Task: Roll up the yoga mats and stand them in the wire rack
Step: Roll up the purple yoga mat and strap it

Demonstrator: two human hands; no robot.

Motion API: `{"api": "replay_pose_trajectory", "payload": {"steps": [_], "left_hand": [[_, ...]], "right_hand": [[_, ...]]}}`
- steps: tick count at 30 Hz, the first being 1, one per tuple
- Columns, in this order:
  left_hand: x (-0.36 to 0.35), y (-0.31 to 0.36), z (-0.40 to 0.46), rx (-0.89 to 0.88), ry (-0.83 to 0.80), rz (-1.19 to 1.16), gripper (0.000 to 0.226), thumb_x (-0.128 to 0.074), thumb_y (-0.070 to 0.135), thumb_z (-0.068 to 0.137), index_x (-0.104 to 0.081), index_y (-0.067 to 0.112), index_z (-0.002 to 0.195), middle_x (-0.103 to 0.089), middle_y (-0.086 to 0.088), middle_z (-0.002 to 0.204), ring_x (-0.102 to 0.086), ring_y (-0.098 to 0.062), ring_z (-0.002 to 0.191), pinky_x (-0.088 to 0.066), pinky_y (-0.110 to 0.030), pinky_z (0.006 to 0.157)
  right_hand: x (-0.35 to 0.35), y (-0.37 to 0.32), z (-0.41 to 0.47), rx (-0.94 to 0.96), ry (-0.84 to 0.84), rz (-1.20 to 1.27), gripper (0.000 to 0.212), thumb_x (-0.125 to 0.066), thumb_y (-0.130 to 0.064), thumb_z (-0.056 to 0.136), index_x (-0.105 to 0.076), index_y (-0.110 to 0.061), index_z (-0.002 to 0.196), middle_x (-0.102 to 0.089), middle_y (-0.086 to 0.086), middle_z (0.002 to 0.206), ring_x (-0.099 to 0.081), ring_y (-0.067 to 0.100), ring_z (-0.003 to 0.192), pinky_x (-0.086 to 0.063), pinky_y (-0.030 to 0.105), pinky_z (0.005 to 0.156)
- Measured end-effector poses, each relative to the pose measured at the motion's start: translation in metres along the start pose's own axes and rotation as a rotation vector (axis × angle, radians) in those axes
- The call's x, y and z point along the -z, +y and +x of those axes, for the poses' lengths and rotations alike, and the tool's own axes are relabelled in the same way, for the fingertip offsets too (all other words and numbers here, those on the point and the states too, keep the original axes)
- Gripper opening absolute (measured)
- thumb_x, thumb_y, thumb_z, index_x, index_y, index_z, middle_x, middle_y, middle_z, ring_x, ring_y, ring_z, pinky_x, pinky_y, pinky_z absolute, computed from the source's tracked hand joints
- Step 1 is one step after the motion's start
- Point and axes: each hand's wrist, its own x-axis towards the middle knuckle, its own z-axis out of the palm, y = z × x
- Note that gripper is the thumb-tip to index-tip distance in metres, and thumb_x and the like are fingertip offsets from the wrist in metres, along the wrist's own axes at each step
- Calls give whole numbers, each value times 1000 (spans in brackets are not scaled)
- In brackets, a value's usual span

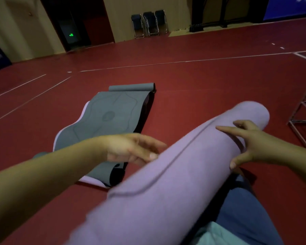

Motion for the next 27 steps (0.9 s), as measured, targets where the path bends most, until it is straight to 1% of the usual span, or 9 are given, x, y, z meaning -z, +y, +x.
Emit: {"api": "replay_pose_trajectory", "payload": {"steps": [5,8,11,14,18,21,23,25,27], "left_hand": [[-25,2,24,126,7,186,71,-67,15,86,-32,18,147,-56,-14,128,-59,-18,106,-54,-29,84],[-24,21,43,189,-99,218,54,-65,26,86,-44,42,132,-62,-5,113,-60,-23,105,-54,-31,85],[-16,27,69,161,44,93,26,-66,38,81,-63,31,106,-63,-1,114,-55,-22,112,-50,-46,91],[-18,25,101,141,247,-13,23,-61,38,88,-59,21,103,-58,-6,112,-57,-23,99,-53,-43,80],[-30,21,129,124,306,-203,69,-69,33,85,-36,15,143,-60,-3,110,-48,-21,96,-47,-34,81],[-23,36,131,13,270,-202,45,-66,24,86,-57,14,129,-67,0,88,-58,-15,73,-47,-23,67],[-12,64,130,-102,283,-238,55,-73,24,75,-59,17,128,-62,-7,99,-49,-22,83,-40,-27,70],[0,101,132,-223,311,-238,72,-77,28,59,-58,21,128,-51,-12,111,-37,-27,98,-31,-38,79],[9,143,129,-338,429,-226,77,-72,24,52,-56,22,128,-53,-12,108,-46,-27,92,-34,-36,81]], "right_hand": [[-22,7,-17,-76,33,98,115,-88,-53,42,-16,-61,131,-4,5,155,-12,26,143,-24,39,113],[-30,15,-30,-352,83,994,87,-79,-44,62,-33,-52,135,-29,12,146,-44,32,125,-51,48,88],[-31,18,-18,-679,114,1564,58,-61,-51,77,-40,-28,126,-46,18,113,-50,31,106,-52,51,78],[-34,11,-2,-780,91,1557,53,-62,-56,78,-48,-17,112,-48,10,98,-51,24,82,-46,50,85],[-34,-8,12,-741,133,1579,49,-72,-49,75,-58,-10,100,-60,11,93,-58,27,80,-48,40,60],[-20,-11,21,-667,261,1563,36,-70,-44,79,-59,-15,99,-59,4,86,-54,17,75,-40,31,54],[4,-11,32,-568,354,1522,32,-66,-43,82,-59,-19,102,-60,-1,87,-52,10,74,-38,27,58],[35,-13,48,-418,419,1488,49,-66,-48,79,-59,-19,118,-68,1,104,-56,11,82,-45,30,76],[71,-18,62,-269,512,1468,56,-64,-48,81,-54,-21,129,-67,-1,109,-59,10,86,-47,38,85]]}}
